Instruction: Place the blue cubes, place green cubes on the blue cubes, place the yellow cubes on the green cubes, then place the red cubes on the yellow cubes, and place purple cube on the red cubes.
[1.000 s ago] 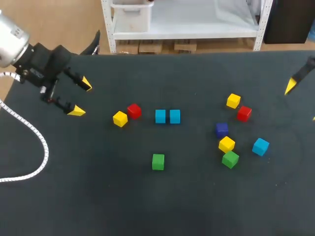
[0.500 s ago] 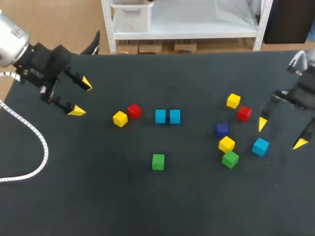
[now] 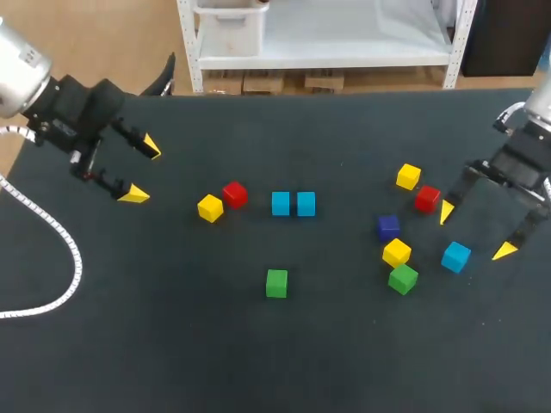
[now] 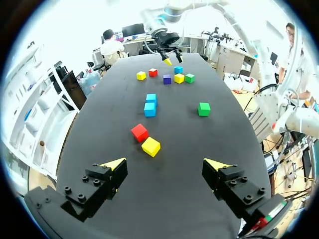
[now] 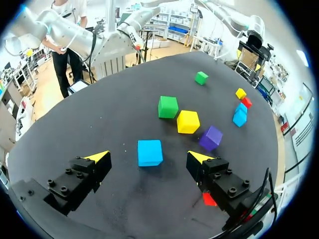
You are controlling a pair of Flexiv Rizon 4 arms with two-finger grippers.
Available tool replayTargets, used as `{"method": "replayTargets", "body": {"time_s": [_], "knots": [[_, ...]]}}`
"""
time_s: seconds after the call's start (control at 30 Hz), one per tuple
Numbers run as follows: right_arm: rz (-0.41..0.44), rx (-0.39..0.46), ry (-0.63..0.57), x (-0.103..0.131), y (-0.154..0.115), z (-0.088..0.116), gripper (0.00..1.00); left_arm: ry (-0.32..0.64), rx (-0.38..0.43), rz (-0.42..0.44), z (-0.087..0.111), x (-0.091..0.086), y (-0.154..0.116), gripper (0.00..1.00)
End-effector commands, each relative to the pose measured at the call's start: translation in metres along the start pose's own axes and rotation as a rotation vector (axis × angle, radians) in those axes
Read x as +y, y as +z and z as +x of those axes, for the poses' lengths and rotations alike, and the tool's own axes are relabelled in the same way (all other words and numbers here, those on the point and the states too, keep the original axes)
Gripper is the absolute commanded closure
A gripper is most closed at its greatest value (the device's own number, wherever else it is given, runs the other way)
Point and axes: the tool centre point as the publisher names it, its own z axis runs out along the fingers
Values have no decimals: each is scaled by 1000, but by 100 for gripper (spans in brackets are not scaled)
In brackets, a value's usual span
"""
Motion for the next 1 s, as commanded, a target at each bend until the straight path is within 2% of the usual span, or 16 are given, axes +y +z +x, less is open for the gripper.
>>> {"method": "replayTargets", "body": {"time_s": [0.03, 0.43, 0.47, 0.5, 0.73, 0.8, 0.9, 1.0], "knots": [[-7, -11, -8, -2, 4, 0, 0, 3, -2, -1, 1, 0, 0, 0], [-17, -16, 18, -1, 16, -2, 0, 3, -2, -1, 1, 0, 0, 0], [-18, -17, 19, -1, 17, -2, 3, 3, -2, -1, 1, 0, 0, 0], [-20, -18, 20, 0, 17, -2, 0, 3, -2, -1, 1, 0, 0, 0], [-35, -23, 33, 3, 24, 0, 0, 3, -2, -1, 1, 0, 0, 0], [-37, -26, 36, 3, 25, 0, 12, 3, -2, -1, 1, 0, 0, 0], [-39, -27, 39, 3, 26, 1, 18, 3, -2, -1, 1, 0, 0, 0], [-39, -27, 43, 3, 27, 1, 51, 3, -2, -1, 1, 0, 0, 0]]}}
